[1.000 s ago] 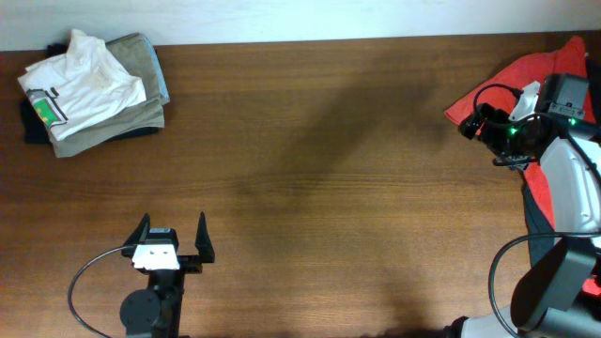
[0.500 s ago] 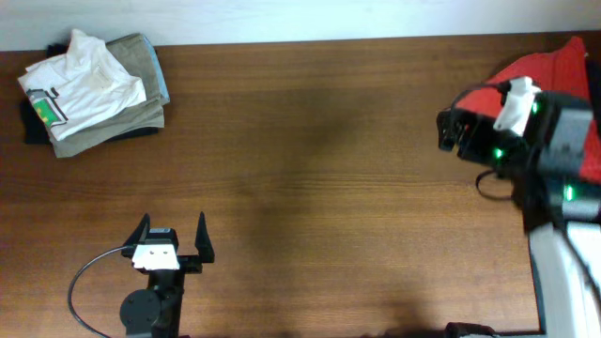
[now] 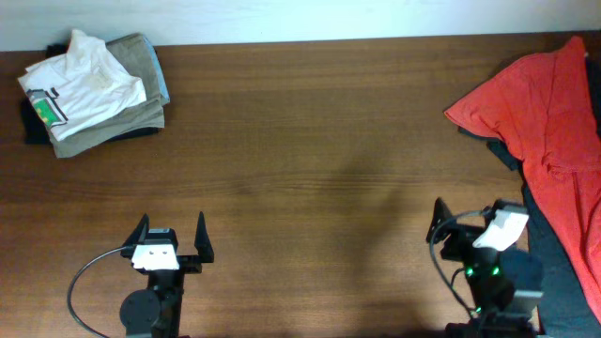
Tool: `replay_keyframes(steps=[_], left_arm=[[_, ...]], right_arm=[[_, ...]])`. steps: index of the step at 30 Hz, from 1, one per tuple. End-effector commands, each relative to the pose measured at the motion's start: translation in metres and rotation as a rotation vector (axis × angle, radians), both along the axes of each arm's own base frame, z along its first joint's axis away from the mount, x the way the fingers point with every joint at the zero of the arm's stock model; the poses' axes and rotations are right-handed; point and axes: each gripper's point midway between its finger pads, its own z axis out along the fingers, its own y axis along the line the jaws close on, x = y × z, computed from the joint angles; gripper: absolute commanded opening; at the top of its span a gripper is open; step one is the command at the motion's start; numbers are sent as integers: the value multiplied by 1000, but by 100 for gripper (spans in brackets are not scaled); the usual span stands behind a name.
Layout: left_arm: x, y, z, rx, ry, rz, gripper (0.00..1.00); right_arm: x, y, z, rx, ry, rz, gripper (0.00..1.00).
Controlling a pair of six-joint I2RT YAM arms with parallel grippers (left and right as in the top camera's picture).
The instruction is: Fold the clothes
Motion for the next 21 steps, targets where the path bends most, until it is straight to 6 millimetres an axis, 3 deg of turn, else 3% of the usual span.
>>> replay_keyframes(steps=[1, 9, 21], left_arm=[[0, 0, -2, -9, 1, 1, 99], [0, 0, -2, -9, 1, 1, 99], [0, 0, -2, -9, 1, 1, 99]], right_arm=[[-3, 10, -18, -27, -64, 58, 98], [-4, 26, -8, -207, -162, 186, 99], [-4, 28, 21, -224, -287, 175, 99]])
